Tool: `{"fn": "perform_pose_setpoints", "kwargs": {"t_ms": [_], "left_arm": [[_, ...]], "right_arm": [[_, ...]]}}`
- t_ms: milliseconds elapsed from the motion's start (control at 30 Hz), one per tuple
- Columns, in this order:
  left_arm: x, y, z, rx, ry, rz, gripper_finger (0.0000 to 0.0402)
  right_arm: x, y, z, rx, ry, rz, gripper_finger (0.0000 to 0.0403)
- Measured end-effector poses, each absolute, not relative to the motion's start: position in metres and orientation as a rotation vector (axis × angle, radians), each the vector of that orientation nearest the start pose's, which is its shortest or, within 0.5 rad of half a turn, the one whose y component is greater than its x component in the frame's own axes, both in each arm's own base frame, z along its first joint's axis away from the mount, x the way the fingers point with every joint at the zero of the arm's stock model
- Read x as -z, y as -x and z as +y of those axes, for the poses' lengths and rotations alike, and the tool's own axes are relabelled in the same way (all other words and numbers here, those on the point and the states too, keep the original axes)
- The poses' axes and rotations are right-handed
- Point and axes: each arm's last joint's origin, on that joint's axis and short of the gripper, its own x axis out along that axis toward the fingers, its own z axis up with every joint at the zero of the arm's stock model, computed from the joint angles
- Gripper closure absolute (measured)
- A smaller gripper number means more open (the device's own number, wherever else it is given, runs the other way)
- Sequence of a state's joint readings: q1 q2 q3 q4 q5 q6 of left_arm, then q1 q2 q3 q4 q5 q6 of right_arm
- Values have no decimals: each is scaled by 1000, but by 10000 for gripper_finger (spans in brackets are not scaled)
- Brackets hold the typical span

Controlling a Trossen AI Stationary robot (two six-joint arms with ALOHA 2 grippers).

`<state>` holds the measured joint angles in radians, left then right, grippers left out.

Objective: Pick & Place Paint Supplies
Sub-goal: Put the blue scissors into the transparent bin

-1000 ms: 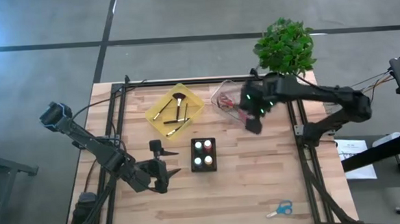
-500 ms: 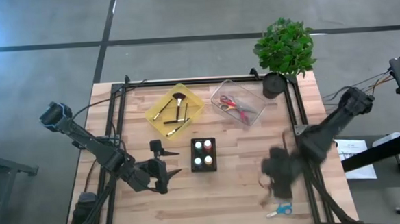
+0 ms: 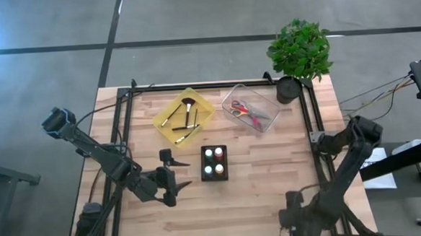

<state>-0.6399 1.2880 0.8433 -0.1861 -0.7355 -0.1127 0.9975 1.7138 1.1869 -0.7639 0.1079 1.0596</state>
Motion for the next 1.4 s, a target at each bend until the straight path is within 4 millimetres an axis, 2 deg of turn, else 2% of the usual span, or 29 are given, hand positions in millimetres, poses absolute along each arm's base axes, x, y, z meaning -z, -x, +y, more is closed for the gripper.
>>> {"fn": "perform_pose_setpoints", "kwargs": {"t_ms": [200,500,967,1100,1400], "left_arm": [[-247,-228,-146,-109,-286,499,115],[-243,-230,-149,-101,-284,506,115],[-244,-230,-149,-97,-276,497,115],[-244,-230,-149,-97,-276,497,115],[-244,-231,-149,-97,-274,494,115]], "right_arm": [[-177,-192,292,-120,-66,1373,131],[-152,-192,301,-93,5,1475,131],[-143,-186,304,-47,-4,1488,134],[-142,-186,303,-48,-8,1486,168],[-141,-186,302,-74,24,1486,300]]}}
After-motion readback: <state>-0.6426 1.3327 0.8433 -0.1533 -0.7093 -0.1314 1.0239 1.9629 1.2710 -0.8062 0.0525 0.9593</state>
